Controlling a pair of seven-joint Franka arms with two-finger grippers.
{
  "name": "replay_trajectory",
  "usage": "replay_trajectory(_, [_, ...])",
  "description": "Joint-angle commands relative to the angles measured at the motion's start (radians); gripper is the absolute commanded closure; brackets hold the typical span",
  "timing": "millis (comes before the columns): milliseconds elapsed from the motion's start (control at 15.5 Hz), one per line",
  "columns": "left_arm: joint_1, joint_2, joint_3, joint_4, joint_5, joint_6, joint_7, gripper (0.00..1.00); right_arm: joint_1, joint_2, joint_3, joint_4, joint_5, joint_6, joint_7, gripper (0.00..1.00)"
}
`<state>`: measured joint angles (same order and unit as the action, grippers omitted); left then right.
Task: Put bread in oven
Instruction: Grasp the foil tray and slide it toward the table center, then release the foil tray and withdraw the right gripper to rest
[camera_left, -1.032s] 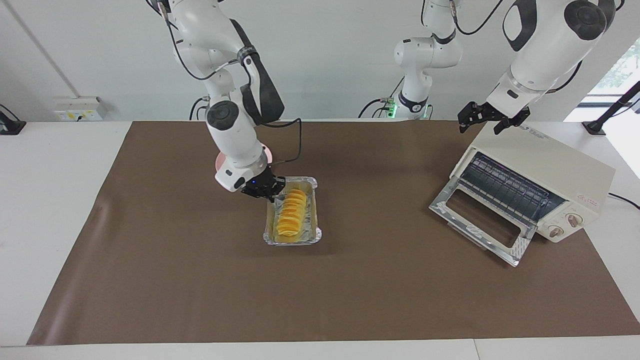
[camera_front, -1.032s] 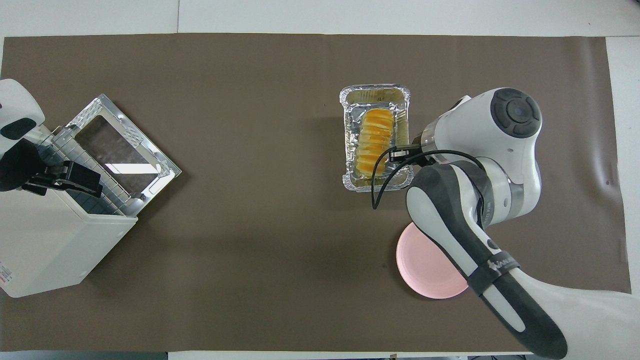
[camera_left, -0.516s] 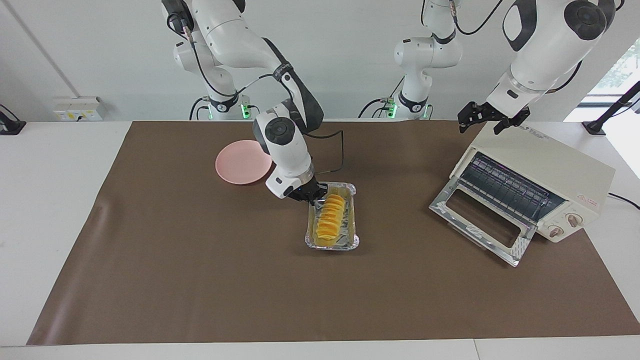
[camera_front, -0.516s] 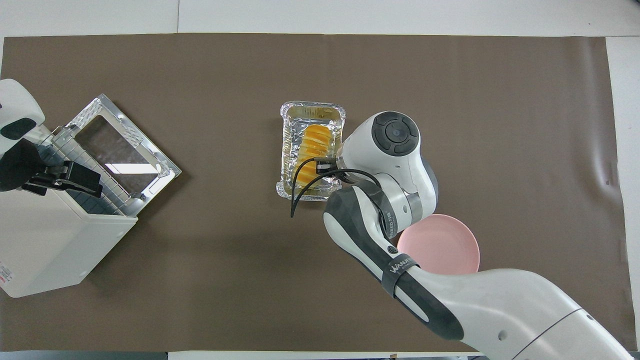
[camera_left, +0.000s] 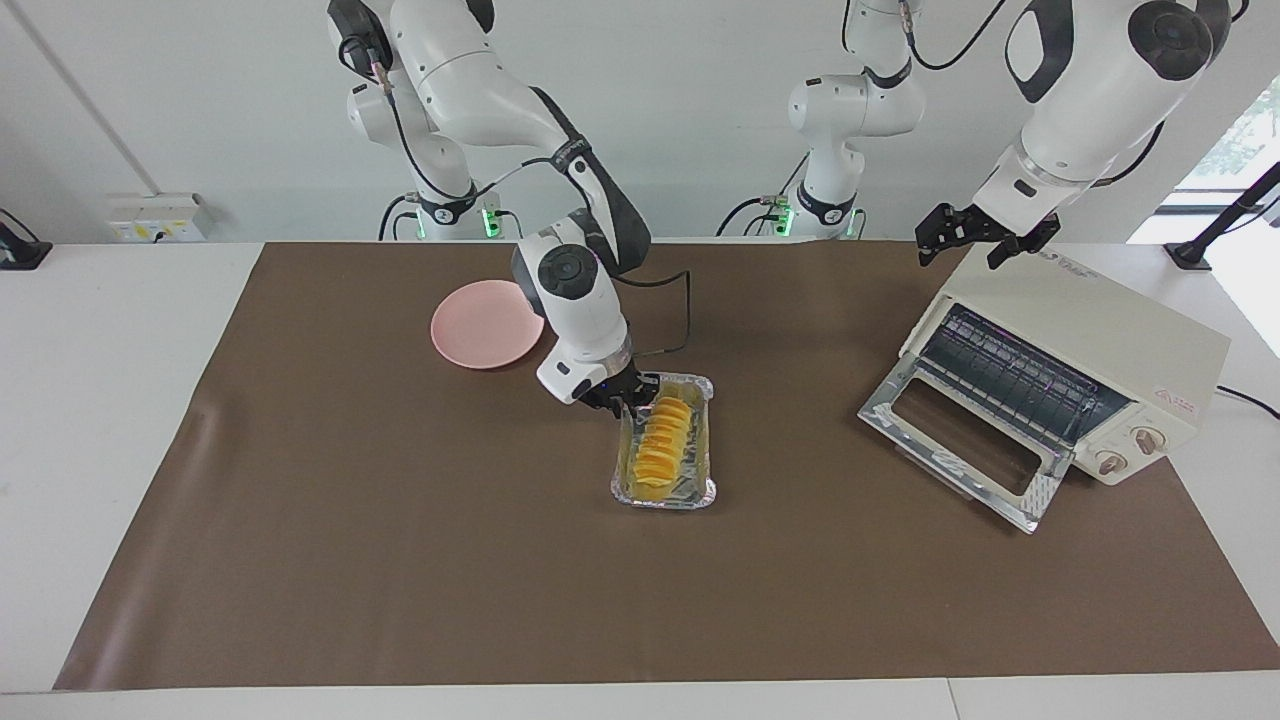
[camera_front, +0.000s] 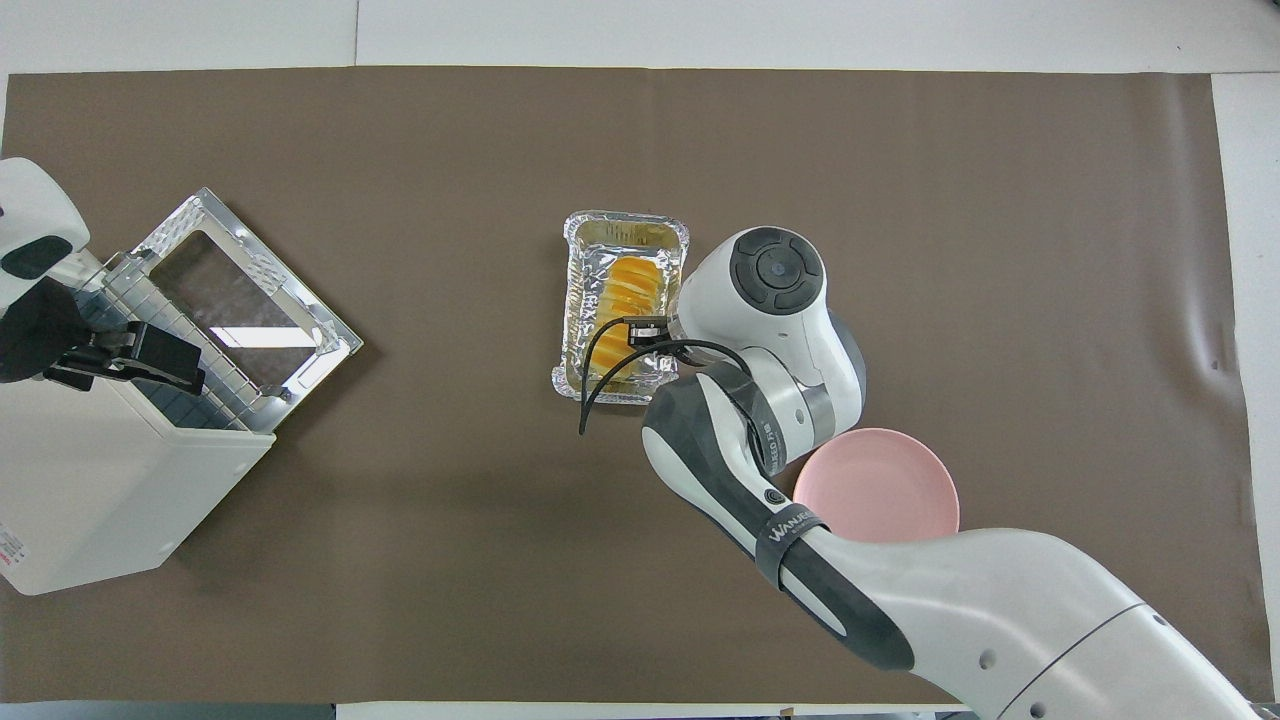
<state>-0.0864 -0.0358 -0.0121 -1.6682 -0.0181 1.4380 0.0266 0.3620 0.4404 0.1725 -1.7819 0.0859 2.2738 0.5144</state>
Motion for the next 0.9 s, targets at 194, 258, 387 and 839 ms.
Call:
replay_trajectory(194, [0.000,-0.015,0.000,-0.010,0.017,0.012,0.004,0.00,-0.109,-0.165,-0.004,0.012,-0.055,-0.180,-0.058,0.00])
replay_trajectory(258, [0.000,-0.015,0.001,-0.010,0.017,0.012,0.004,0.00,-0.141,-0.202,-0.004,0.012,-0.055,-0.232,-0.098,0.00])
replay_trajectory(387, [0.000,-0.015,0.000,-0.010,0.017,0.012,0.004,0.00,-0.208,-0.279,-0.004,0.013,-0.055,-0.322,-0.183,0.00])
replay_trajectory(839, [0.014,-0.021,0.000,-0.012,0.017,0.004,0.004,0.00,-0.414,-0.486,-0.005,-0.001,-0.057,-0.534,-0.412,0.00])
